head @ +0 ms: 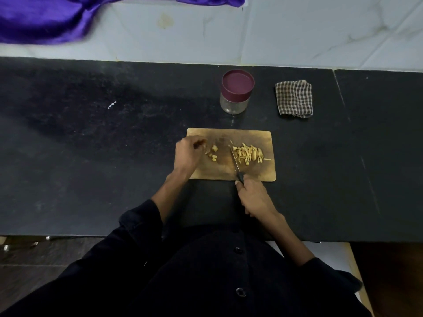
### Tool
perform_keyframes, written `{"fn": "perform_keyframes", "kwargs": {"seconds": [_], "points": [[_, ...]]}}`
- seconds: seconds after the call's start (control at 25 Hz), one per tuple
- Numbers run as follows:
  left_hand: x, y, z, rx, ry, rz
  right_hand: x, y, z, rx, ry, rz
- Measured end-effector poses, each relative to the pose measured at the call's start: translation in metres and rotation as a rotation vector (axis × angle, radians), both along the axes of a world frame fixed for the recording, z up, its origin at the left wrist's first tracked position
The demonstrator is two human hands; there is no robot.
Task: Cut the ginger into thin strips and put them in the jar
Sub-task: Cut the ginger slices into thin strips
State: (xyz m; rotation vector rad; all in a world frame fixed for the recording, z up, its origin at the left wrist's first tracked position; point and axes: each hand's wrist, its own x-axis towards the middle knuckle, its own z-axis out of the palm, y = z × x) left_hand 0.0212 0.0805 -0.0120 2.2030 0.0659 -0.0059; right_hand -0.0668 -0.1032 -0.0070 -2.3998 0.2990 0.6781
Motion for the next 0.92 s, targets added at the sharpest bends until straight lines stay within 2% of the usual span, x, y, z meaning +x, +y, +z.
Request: {"fn": "perform_keyframes", "kwargs": {"seconds": [0.64,0.92], "points": [[-0.008,-0.009,-0.011,0.176,0.072,-0.234,0.015,0.004,0.001,-0.009,-0.008,0.007],[-0.012,-0.009,-0.016,0.263,0.002,-0.301,0.015,0.004,-0.003,-0.002,-0.015,-0.004]]}}
